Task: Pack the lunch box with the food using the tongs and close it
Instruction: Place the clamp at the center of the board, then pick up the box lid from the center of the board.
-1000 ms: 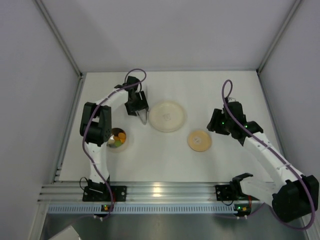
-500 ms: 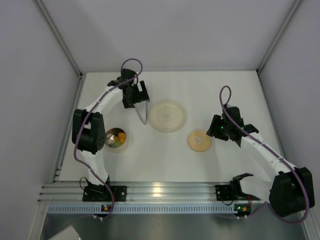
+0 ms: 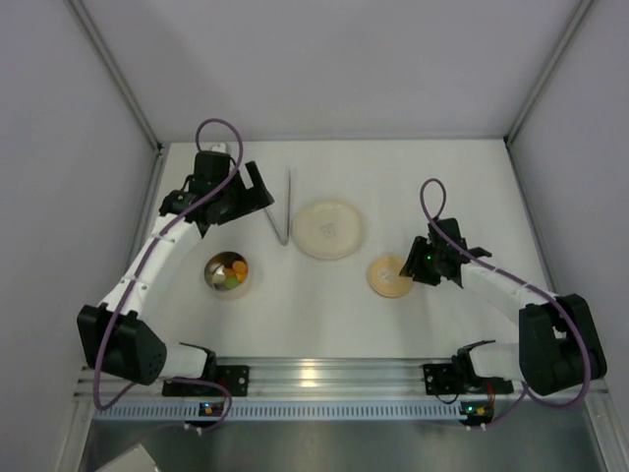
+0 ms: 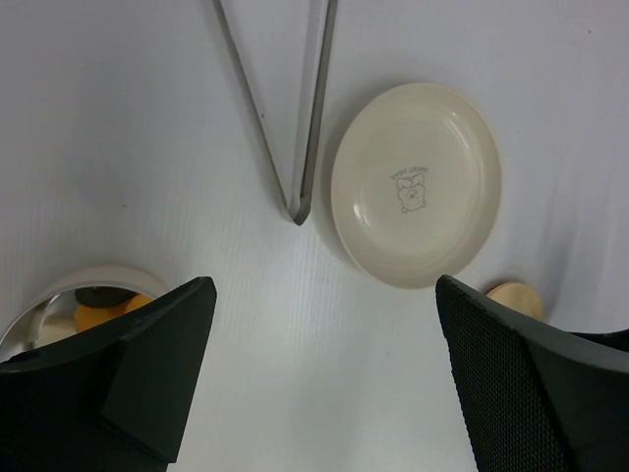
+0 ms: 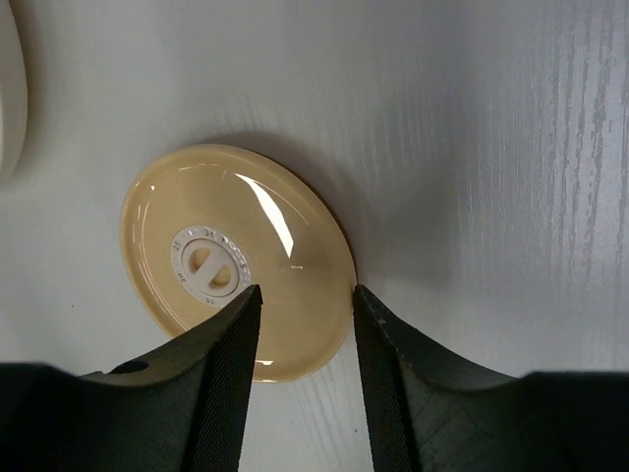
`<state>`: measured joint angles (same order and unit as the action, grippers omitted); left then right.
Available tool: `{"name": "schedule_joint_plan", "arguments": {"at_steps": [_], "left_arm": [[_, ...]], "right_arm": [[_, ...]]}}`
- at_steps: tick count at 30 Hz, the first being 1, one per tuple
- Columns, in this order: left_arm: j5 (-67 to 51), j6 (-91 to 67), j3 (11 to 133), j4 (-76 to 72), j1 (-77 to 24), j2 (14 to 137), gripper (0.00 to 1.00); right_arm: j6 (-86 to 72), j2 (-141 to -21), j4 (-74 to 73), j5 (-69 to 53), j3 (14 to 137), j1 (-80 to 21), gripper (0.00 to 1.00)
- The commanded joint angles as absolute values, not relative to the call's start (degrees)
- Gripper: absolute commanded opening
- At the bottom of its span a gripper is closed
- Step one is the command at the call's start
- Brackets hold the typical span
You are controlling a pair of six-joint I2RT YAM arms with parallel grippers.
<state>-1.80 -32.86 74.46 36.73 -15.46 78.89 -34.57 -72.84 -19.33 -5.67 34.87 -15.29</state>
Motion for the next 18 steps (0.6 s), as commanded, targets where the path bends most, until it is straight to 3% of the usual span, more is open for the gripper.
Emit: {"name": "schedule_joint_plan", "arguments": {"at_steps": [1, 9, 18], "left_arm": [[4.6, -34.3, 71.0, 37.8, -15.5, 74.7, 0.99], [9.1, -37.5, 65.2, 37.7, -15.4, 67.9, 0.98], [22.1, -43.5, 62.1, 40.3, -15.4, 64.2, 0.98]], "right_arm": [[-35.4, -73.7, -13.9, -4.8, 34.6, -14.6, 0.42], [-34.4, -72.4, -15.7, -2.4, 34.8, -14.5, 0.41], [-33.8, -74.2, -15.3, -3.2, 35.3, -14.2, 0.42]]}}
